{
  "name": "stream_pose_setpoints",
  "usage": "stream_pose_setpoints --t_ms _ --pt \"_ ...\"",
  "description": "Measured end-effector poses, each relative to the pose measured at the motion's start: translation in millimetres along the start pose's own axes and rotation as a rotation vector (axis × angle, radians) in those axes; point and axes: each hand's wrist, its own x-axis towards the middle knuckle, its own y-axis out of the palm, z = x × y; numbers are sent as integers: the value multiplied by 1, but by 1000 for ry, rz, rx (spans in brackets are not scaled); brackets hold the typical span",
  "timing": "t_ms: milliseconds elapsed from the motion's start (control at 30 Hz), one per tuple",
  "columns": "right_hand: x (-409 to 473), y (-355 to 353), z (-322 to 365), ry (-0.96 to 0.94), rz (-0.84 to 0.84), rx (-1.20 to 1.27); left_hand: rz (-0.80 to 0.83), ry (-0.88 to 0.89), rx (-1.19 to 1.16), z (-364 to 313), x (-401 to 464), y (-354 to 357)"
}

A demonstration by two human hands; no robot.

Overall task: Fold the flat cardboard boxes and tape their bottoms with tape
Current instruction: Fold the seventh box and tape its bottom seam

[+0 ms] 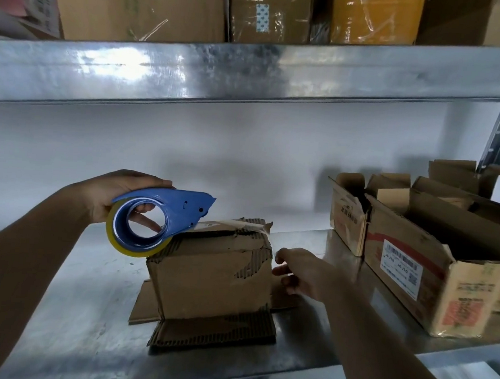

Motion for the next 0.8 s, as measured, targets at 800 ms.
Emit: stream_pose_setpoints --t_ms 800 --pt "-37 32 35 -990 -367 -91 -110 -88 -84 -19 -9 21"
